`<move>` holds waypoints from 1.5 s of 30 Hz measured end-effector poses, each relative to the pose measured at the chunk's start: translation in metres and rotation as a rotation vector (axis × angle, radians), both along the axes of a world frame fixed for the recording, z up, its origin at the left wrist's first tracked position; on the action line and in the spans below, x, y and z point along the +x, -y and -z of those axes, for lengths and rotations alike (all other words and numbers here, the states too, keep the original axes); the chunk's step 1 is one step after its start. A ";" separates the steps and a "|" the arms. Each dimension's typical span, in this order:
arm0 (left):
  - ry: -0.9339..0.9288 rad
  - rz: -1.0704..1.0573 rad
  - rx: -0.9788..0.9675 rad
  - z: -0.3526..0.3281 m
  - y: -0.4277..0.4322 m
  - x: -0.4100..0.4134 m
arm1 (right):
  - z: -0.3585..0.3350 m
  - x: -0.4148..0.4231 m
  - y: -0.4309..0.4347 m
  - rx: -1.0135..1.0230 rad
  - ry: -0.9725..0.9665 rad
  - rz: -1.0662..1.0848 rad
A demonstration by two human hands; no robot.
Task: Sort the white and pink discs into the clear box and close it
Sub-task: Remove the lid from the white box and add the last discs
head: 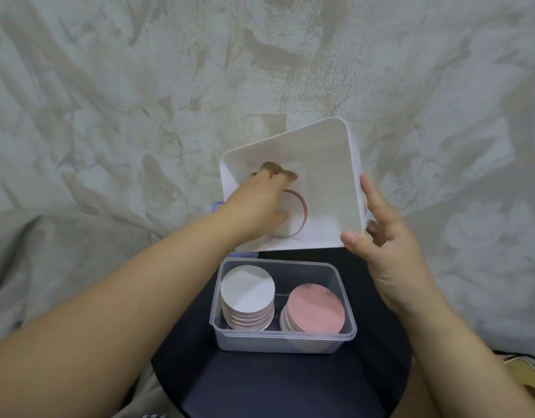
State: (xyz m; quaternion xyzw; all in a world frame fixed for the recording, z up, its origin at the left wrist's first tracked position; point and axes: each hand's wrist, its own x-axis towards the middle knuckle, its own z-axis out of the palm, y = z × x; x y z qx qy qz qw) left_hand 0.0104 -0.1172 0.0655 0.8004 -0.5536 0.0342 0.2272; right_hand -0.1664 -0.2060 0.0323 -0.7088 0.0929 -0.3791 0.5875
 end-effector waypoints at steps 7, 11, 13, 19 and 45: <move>-0.039 -0.035 0.113 0.006 0.010 0.000 | 0.002 -0.006 -0.002 -0.001 0.003 0.022; -0.037 -0.018 0.112 0.008 0.010 0.002 | 0.005 -0.008 -0.002 0.022 0.006 0.023; -0.029 0.016 0.076 0.006 0.009 -0.001 | 0.006 -0.009 -0.001 0.034 0.012 0.026; -0.426 -0.097 -0.513 -0.008 -0.028 -0.003 | 0.010 -0.012 0.020 0.116 0.029 0.111; -1.130 -0.229 -0.432 0.023 0.004 0.010 | 0.058 -0.012 0.062 -0.011 -0.351 0.402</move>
